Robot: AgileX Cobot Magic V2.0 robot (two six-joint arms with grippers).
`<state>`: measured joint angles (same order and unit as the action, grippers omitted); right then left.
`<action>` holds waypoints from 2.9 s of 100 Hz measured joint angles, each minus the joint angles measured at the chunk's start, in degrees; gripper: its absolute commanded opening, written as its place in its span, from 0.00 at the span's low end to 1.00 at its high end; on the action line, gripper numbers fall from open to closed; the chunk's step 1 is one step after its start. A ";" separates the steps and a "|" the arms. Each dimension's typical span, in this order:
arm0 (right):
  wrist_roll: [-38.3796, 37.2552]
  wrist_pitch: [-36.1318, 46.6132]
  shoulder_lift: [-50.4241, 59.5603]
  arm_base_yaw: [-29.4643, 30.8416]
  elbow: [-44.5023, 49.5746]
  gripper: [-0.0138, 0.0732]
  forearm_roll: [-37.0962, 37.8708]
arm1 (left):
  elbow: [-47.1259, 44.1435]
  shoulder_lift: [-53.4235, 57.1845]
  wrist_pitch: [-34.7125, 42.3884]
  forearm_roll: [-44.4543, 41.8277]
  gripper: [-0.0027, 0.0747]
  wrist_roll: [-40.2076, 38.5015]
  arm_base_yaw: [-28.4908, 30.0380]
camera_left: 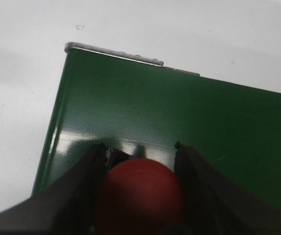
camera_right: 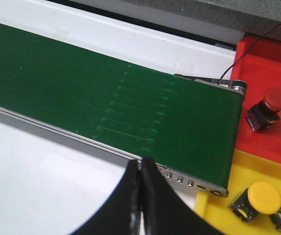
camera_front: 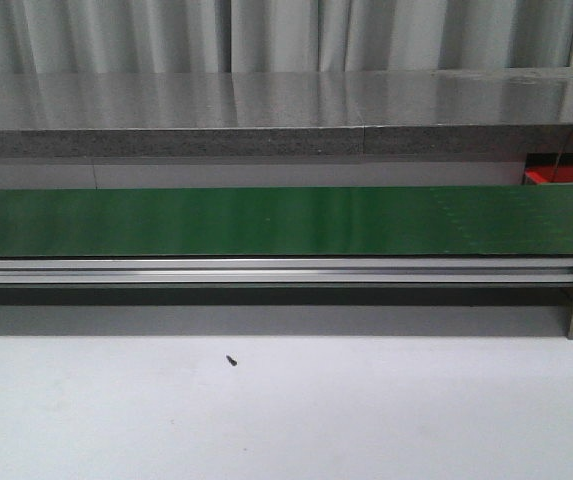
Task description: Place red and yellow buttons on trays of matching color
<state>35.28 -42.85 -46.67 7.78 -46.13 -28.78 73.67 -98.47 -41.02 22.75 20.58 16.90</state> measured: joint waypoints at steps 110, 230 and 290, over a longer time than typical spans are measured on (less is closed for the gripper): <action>0.00 0.00 0.00 0.00 0.00 0.08 0.00 | 8.07 2.22 9.60 -1.40 0.82 -1.93 6.64; 0.00 0.00 0.00 0.00 0.00 0.08 0.00 | 31.58 -32.59 6.74 -4.51 0.82 -3.00 14.14; 0.00 0.00 0.00 0.00 0.00 0.08 0.00 | 31.58 -33.67 7.29 -4.77 0.19 -3.20 13.43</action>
<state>35.28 -42.85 -46.67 7.78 -46.13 -28.78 105.25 -132.14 -33.73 17.99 17.38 30.33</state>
